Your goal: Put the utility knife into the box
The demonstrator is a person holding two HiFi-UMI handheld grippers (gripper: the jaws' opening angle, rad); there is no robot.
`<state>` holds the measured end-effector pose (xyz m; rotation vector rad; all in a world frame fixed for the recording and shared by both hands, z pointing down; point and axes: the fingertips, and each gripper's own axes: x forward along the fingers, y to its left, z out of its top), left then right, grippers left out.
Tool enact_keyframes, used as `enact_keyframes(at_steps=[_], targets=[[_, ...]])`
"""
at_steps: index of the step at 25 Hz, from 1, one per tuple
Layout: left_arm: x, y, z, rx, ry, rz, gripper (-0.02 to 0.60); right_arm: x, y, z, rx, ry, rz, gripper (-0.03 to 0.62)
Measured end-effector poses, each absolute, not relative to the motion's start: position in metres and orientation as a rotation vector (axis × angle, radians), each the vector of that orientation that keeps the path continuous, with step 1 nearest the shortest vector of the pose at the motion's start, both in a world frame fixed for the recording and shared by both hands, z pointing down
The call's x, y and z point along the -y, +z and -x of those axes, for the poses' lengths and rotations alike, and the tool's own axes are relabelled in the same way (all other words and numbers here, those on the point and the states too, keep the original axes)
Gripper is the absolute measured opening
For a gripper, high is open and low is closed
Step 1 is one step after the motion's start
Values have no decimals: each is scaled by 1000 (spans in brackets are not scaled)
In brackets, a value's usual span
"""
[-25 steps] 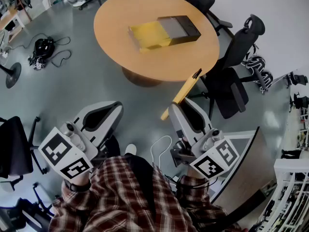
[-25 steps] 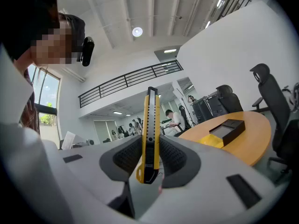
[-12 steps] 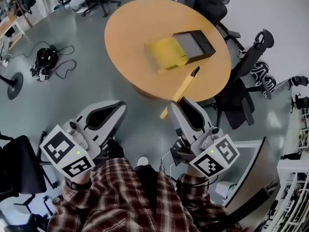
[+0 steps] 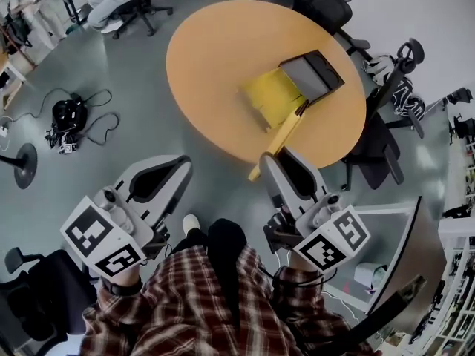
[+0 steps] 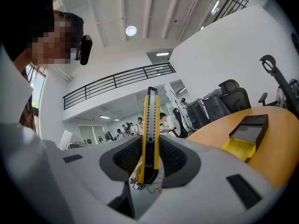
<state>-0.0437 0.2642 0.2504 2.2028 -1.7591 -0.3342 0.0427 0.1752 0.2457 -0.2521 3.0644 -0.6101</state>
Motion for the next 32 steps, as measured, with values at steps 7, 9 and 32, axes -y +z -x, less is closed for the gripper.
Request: enact_keyframes(at_steps=[7,9,32], targets=[[-206,275,73,1659,-336,-2196,11,-112,274,-22,-3086,-678,399,123],[-180,281,85,1650,-335,-2191,11,-85,280,-11,-3088,-691,414,123],[72,270,137,1346,-244,-2359,11,152,296,29,-3031,-720,798,123]])
